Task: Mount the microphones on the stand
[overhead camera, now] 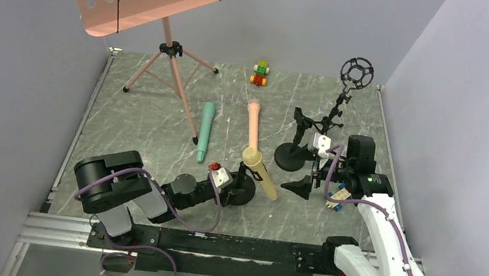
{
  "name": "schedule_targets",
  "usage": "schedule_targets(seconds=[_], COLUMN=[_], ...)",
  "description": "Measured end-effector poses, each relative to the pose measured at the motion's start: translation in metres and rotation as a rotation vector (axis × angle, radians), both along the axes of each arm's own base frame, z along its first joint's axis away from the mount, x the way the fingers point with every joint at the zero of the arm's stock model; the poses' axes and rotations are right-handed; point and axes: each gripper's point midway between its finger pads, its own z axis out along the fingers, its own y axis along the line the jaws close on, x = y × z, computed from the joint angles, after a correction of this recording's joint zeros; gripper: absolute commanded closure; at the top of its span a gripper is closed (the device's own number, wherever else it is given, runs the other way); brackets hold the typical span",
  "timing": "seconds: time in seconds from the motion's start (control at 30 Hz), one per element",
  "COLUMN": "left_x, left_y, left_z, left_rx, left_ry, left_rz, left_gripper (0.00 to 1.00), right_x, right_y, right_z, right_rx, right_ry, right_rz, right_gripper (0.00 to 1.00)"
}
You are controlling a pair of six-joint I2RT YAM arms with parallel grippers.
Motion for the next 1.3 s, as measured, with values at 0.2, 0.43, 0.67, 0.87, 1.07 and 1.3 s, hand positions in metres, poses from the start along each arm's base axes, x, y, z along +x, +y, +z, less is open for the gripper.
schedule_targets(seconds=[0.2,0.43,0.67,0.87,1.07,1.3], left_x=[0.003,0.006,0.007,0.012,0.016,0.014], left_y=[-0.005,-0.010,-0.010,-0.012,-0.011,-0.010], left_z=[0.007,0.014,0.013,0.014,0.013,0.014], left_rx=[-0.022,-0.039,-0.033,-0.034,-0.037,-0.047], left_ry=[-0.006,-0.018,-0.022,-0.025,-0.023,-0.008], left_rz=[0.001,0.002,0.003,0.014,0.027,0.025], left_gripper=[0.43,0.48,0.60,0.69,0.98,1.00], right_x=[0.001,0.001,0.001,0.002,0.002,0.003], right_y=[-0.001,-0.001,-0.001,-0.001,-0.002,-0.002], right_z=[0.000,-0.001,-0.001,-0.001,-0.002,-0.003], right_rx=[0.000,0.000,0.000,-0.001,-0.001,-0.002], right_ry=[0.001,0.003,0.003,0.006,0.009,0.015], right_rz=[-0.005,-0.006,-0.006,-0.007,-0.010,-0.010], right_gripper=[0.00,0.00,0.00,0.00,0.00,0.00])
